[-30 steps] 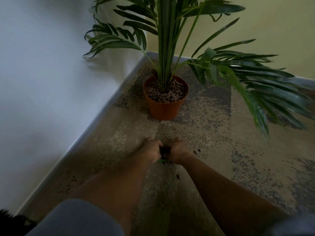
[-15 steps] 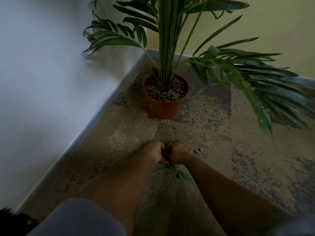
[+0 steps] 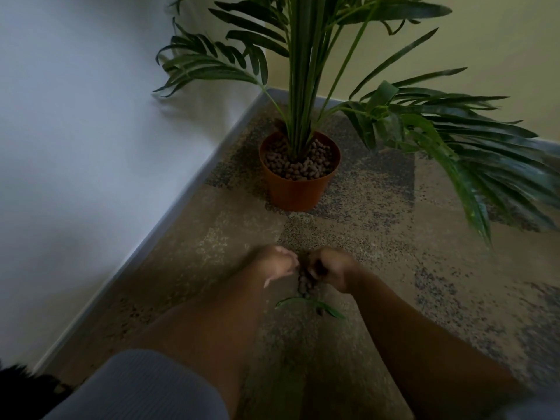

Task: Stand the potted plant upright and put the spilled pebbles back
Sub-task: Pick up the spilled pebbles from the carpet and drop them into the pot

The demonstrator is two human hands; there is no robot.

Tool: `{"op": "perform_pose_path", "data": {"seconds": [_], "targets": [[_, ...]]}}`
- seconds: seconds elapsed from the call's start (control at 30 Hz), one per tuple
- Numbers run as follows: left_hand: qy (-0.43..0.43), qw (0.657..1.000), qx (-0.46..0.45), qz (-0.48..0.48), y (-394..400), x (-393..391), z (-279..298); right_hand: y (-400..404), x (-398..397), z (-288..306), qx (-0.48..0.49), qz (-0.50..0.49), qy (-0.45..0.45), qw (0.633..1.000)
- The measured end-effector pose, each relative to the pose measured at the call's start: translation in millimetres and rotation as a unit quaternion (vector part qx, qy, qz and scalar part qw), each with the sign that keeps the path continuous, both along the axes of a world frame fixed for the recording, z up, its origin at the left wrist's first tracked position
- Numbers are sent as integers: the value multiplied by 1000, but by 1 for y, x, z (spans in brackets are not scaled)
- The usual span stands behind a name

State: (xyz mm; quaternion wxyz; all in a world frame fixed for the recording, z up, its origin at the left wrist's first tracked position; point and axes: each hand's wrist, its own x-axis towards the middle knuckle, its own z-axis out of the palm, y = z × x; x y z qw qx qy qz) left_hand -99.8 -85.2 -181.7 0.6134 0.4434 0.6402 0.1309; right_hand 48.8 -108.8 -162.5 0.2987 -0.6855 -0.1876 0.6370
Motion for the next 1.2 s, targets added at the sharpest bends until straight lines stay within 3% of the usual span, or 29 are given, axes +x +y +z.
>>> {"op": "perform_pose_path", "data": {"seconds": [0.13,0.3,0.4,0.6,0.7,0.77,0.87,1.0,1.2], "targets": [[-184,959,-133,167,-3,0,7,-3,6,0,-18,-83,188,978],[-317,892,-189,259,-4,-5,23,-3,2,6,20,-135,289,948],[-374,856,-179,309,8,-1,38,4,-5,20,40,-163,342,924],[-405,772,-112,477,55,10,81,39,-17,82,139,-225,368,891],[-443,733,-71,511,71,17,114,57,-21,107,184,-249,366,878],[-459,738,-39,494,79,21,137,72,-23,118,199,-252,342,883],[-452,782,-10,428,91,22,156,90,-25,132,193,-242,320,895],[-473,800,-2,369,96,23,166,99,-23,145,193,-210,339,896],[-574,752,-15,323,92,17,157,99,-14,142,194,-232,406,862]]}}
